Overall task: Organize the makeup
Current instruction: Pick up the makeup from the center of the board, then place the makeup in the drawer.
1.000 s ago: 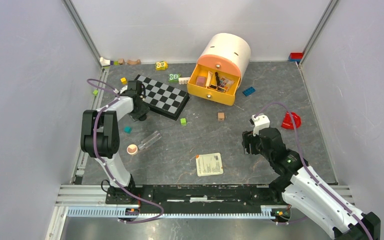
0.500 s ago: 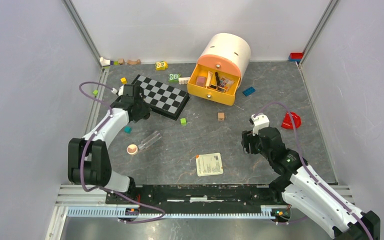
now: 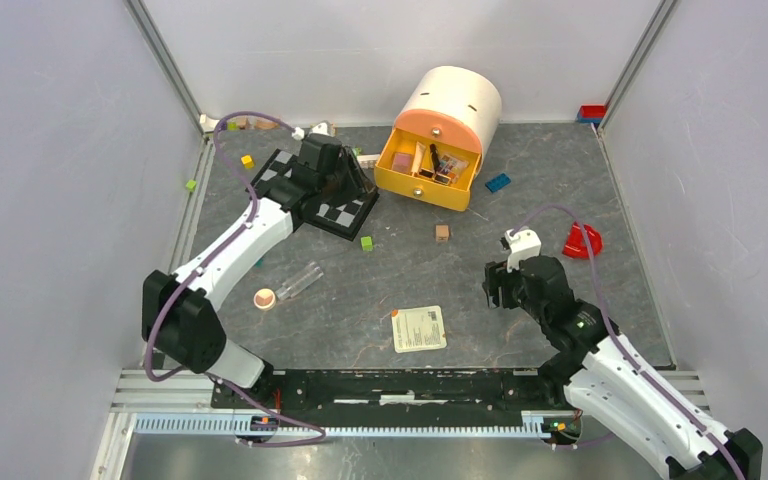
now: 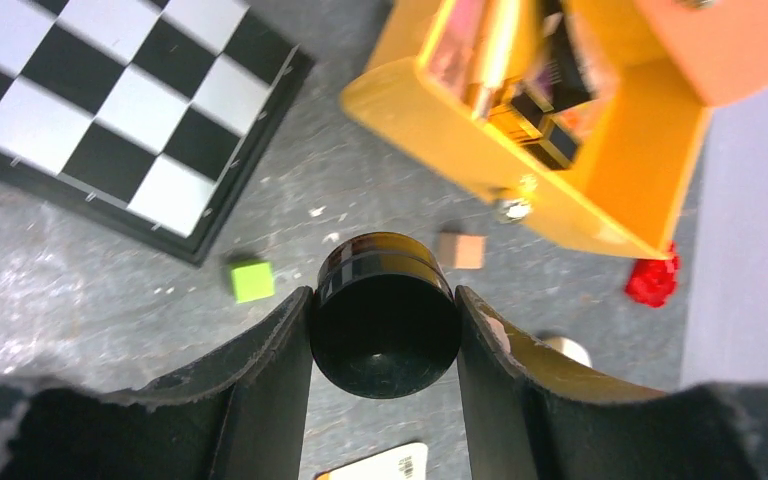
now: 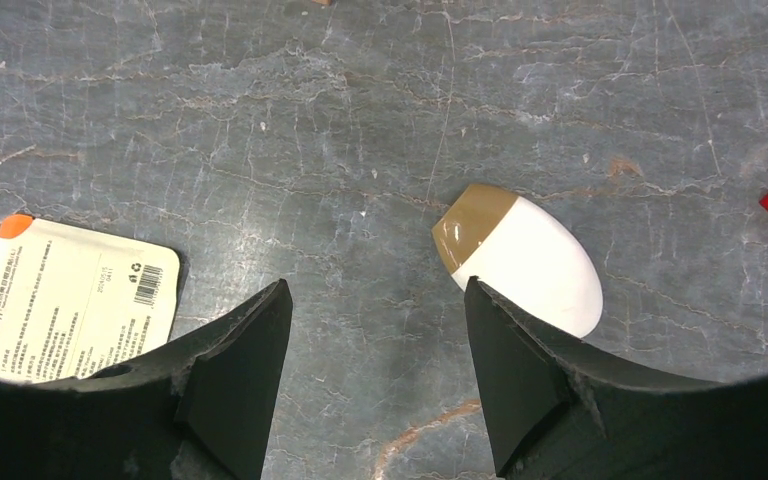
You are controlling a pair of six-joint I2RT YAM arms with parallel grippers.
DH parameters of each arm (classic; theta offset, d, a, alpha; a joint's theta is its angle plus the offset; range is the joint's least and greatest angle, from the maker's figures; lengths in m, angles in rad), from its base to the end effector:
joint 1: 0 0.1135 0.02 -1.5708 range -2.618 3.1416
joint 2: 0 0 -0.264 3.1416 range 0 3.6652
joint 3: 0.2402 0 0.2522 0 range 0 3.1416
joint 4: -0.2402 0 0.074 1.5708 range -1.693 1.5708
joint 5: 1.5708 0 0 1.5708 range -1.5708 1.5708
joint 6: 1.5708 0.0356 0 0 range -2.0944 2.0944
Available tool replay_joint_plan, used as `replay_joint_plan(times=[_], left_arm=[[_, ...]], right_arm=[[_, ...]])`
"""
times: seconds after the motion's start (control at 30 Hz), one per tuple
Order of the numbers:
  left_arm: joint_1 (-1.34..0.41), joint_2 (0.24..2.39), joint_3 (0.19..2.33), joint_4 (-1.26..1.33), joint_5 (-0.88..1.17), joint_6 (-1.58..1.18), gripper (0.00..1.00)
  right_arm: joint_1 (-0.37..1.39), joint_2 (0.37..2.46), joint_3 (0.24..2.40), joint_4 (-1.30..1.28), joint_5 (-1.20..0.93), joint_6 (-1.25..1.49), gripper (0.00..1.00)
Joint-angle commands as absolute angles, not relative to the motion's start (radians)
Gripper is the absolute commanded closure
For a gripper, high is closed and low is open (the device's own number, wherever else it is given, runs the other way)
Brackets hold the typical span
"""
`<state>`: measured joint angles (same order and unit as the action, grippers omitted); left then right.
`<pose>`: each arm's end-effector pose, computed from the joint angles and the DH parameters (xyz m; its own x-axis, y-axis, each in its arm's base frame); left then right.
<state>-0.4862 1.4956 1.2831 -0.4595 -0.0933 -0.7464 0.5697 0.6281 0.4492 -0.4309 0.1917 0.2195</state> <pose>0.3003 -0.1550 0.3156 -0.6762 -0.4073 -0.6139 -0.0795 0.8688 -0.4888 0.1278 0.0738 0.2217 -0.5573 -0.1031 -0.8239 -0.2834 0.9563 0.0720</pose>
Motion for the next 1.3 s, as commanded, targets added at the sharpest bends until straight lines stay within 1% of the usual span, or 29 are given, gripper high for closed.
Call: replay_joint_plan(times=[0.0, 0.2, 0.43, 0.6, 0.83, 1.27], left_arm=[[-0.523, 1.527, 1.419, -0.441, -0.057, -0.729, 0.54], [-0.577, 1.671, 1.618, -0.442, -0.026, -0.653, 0.55], [-0.600, 1.821, 1.806, -0.451, 0.031, -0.611, 0.55], [-0.607, 1.907, 1.866, -0.397, 0.089, -0.540, 0.55], [-0.627, 2.021, 1.956, -0.395, 0.094, -0.465, 0.55], [-0.693, 2.210, 2.172, -0.493, 0.070, -0.381, 0.55]], right_arm=[[0.573, 0.590, 0.465, -0.425, 0.218, 0.227, 0.29], [0.574, 0.605, 0.472, -0.419, 0.198, 0.232, 0.29], [0.573, 0.579, 0.485, -0.453, 0.230, 0.223, 0.29], [0.573, 0.558, 0.483, -0.467, 0.246, 0.220, 0.29], [0.573, 0.554, 0.485, -0.481, 0.254, 0.220, 0.29], [0.573, 0.564, 0.486, -0.485, 0.269, 0.210, 0.29]])
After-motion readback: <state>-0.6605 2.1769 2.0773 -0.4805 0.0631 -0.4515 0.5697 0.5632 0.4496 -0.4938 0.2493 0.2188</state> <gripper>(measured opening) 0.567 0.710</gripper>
